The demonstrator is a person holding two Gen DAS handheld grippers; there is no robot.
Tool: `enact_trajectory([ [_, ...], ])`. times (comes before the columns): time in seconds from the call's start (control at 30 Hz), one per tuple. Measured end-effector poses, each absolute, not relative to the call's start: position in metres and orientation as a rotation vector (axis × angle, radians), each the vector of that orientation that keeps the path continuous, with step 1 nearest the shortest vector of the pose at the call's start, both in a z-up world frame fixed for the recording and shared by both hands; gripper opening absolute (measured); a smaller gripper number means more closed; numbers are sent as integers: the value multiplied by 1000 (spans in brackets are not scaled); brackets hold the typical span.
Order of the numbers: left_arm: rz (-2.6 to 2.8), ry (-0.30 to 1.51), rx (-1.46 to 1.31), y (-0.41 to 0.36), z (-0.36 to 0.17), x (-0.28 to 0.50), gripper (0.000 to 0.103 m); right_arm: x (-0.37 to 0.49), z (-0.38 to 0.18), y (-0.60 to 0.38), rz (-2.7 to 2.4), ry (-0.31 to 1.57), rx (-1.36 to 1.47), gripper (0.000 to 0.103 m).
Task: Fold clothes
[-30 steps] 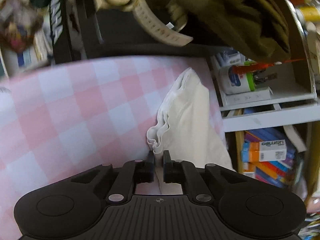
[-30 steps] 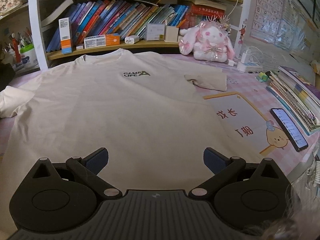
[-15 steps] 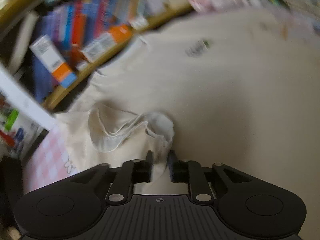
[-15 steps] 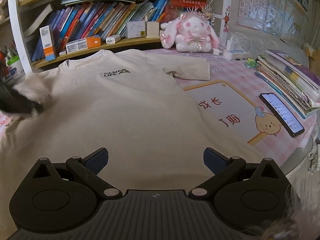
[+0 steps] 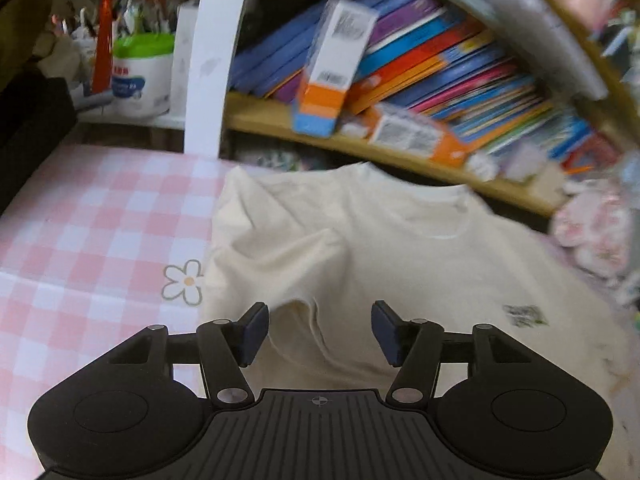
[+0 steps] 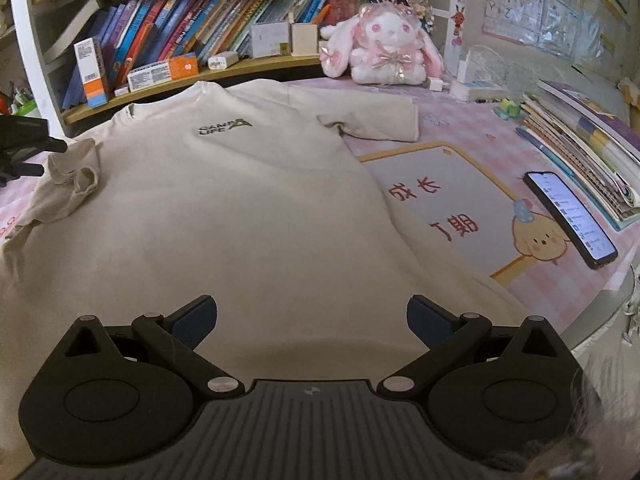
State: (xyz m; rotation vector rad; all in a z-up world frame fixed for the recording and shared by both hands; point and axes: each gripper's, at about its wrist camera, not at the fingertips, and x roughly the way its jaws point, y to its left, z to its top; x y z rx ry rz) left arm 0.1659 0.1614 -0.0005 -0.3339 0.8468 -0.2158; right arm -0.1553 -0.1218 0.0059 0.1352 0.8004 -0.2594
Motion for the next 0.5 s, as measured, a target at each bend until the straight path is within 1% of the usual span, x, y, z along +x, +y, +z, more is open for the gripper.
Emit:
enact_trajectory([
  [0.07, -306, 836, -446, 150, 6, 173, 53, -156, 4, -127, -272, 809, 142, 102],
  [0.1, -455, 800, -490, 140, 17, 173, 58, -156, 3, -129, -277, 815, 147, 102],
  [0.17, -604, 719, -444, 128, 36, 171, 58, -154, 1, -132, -285, 825, 155, 102],
  [0.23, -558, 685, -431, 142, 42, 172, 58, -152, 1, -134, -286, 827, 159, 102],
  [0.33, -358, 712, -408, 187, 31, 180, 56, -153, 1, -136, -280, 824, 155, 102],
  [0.37, -288, 740, -352, 196, 25, 184, 52, -154, 0, -138, -281, 826, 159, 102],
  [0.43, -155, 798, -232, 211, 12, 189, 53, -154, -1, -142, -293, 834, 174, 102],
  [0.5, -127, 814, -194, 218, 0, 193, 53, -153, -3, -145, -303, 843, 185, 102],
])
